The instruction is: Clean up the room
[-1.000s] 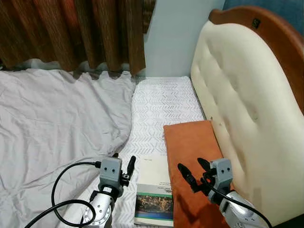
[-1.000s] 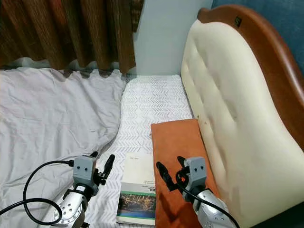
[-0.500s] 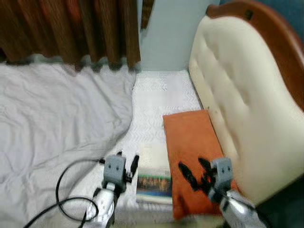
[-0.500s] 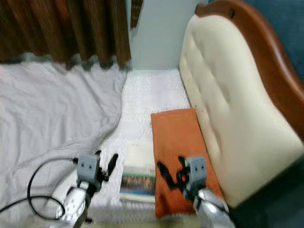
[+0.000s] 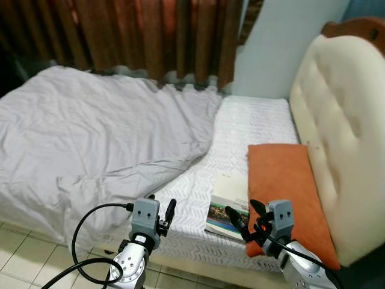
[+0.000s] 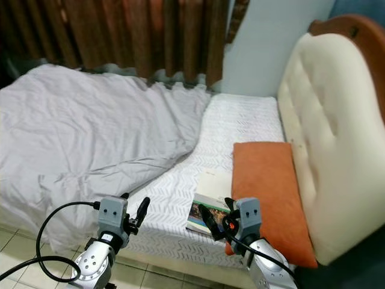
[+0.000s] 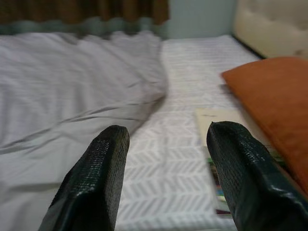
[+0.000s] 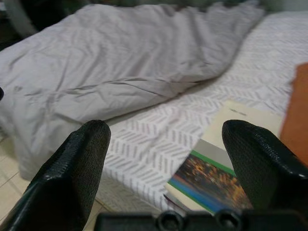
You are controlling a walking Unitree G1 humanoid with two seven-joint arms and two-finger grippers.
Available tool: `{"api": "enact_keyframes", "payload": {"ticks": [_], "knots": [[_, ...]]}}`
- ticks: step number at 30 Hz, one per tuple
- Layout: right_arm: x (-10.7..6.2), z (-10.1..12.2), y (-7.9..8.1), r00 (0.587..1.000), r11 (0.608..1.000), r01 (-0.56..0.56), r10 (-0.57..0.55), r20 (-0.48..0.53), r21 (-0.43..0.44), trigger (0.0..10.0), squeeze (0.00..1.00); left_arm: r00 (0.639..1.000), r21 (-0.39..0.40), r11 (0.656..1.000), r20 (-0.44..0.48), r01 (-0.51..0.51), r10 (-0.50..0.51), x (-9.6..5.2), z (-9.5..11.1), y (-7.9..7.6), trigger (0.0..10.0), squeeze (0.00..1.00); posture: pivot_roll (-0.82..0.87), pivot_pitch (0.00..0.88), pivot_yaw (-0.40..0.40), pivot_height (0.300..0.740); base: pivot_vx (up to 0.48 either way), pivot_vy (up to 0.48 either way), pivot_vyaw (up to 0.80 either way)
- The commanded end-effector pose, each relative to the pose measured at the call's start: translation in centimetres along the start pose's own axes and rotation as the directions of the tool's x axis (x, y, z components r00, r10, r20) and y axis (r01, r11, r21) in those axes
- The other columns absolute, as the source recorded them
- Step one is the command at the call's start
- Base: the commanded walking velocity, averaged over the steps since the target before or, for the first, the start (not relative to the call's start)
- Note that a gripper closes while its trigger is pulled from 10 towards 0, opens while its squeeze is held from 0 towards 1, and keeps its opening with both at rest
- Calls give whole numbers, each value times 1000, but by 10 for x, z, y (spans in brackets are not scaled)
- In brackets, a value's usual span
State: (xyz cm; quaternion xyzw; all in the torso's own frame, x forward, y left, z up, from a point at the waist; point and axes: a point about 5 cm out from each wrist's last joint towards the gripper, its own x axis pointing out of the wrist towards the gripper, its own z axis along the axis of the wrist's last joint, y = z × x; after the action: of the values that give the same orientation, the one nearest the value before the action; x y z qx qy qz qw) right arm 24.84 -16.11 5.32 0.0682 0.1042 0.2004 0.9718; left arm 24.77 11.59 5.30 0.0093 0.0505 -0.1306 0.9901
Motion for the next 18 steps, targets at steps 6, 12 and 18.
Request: {"api": "enact_keyframes", "payload": {"ticks": [6,12,18], "knots": [[-2,1,-9,997,996,82,-82,14,-18,10000,0,1000,-31,1000,-19,4,-5,2,-3,4,10000,0,-78,60,-35,740,0,435,0],[-2,4,-21,982,983,185,-184,41,-19,10000,1000,1000,-18,1000,-17,2,-2,5,-1,9,10000,0,-78,60,-35,740,0,436,0],[-3,2,-22,981,982,190,-189,35,-5,10000,1000,1000,-28,1000,-23,2,-2,5,-2,8,10000,0,-79,64,-28,740,0,437,0]]}}
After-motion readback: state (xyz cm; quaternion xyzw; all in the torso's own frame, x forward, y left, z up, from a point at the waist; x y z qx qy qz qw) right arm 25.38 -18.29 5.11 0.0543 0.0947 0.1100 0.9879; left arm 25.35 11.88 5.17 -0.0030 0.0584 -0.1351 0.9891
